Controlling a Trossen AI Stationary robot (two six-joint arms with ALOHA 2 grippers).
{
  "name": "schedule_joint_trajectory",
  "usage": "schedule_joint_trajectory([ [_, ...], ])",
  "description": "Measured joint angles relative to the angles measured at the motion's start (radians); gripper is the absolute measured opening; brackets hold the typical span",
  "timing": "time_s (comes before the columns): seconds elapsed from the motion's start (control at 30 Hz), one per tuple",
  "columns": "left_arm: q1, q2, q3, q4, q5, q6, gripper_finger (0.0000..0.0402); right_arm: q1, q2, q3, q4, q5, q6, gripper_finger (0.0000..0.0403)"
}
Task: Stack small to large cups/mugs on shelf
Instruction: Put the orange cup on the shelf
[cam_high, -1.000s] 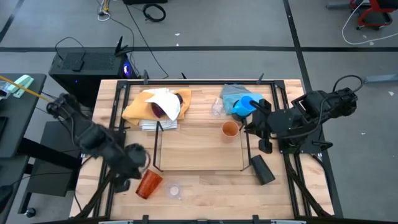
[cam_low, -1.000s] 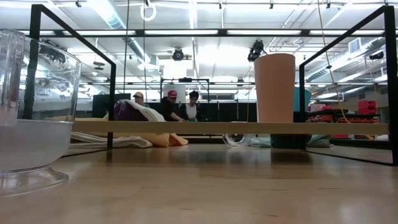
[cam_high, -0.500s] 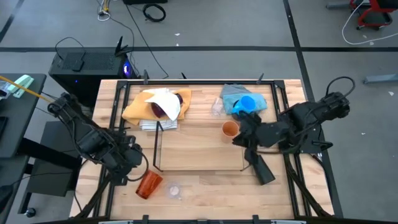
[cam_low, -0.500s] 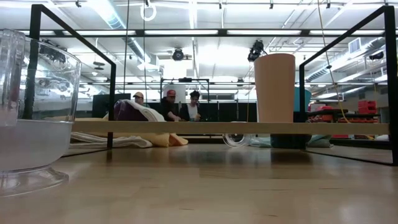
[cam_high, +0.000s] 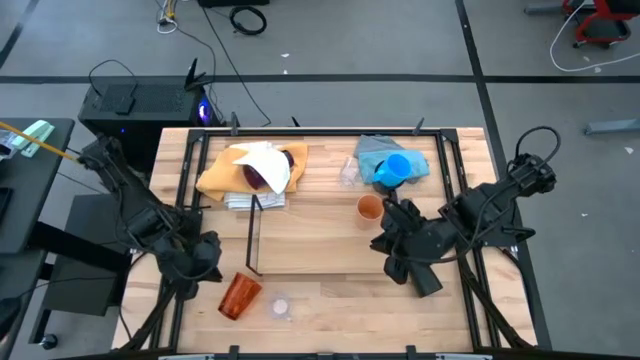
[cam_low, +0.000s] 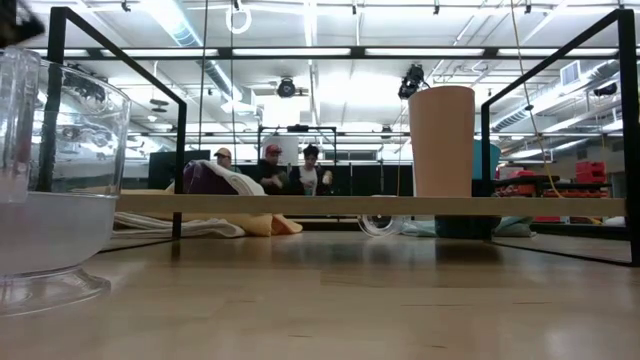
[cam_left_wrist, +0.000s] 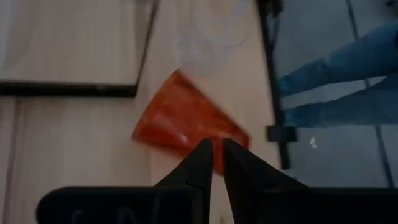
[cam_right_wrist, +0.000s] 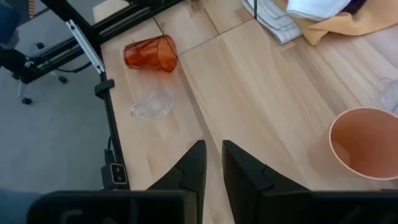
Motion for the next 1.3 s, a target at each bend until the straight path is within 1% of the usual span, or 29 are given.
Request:
schedule_joint_trajectory([
  [0.13,0.001,-0.035,-0.114,0.065,-0.003,0.022,0.0039,0.002,-0.002,0.0,0.001,0.003,0.002,0.0057],
  [0.23,0.0,-0.045,-0.168,0.11,0.007,0.042,0.0043,0.002,-0.002,0.0,0.014,0.005,0.002,0.0057],
  [0.37,0.003,-0.045,-0.206,0.114,0.017,0.091,0.0051,0.002,-0.002,0.0,0.038,0.004,0.002,0.0057],
  [0.53,0.036,-0.045,-0.251,0.154,0.027,0.137,0.0066,0.002,-0.002,0.0,0.072,0.003,0.002,0.0057],
  [0.67,0.089,-0.045,-0.287,0.194,0.028,0.18,0.0081,0.002,-0.002,0.0,0.082,0.003,0.002,0.0057],
  [0.83,0.148,-0.045,-0.293,0.216,0.034,0.216,0.0106,0.002,-0.002,0.0,0.09,0.003,0.002,0.0057],
  [0.9,0.173,-0.045,-0.293,0.233,0.071,0.239,0.0118,0.002,-0.002,0.0,0.09,0.003,0.003,0.0057],
  [1.07,0.229,-0.045,-0.293,0.262,0.23,0.293,0.0141,-0.001,-0.002,0.0,0.09,0.003,0.018,0.0057],
  [1.13,0.247,-0.045,-0.293,0.261,0.277,0.326,0.0146,-0.004,-0.002,0.0,0.09,0.002,0.018,0.0057],
  [1.2,0.264,-0.045,-0.293,0.258,0.312,0.366,0.015,-0.007,-0.002,0.0,0.09,-0.004,0.023,0.0057],
  [1.3,0.292,-0.045,-0.293,0.237,0.322,0.413,0.0153,-0.009,-0.002,0.0,0.09,-0.009,0.025,0.0057],
])
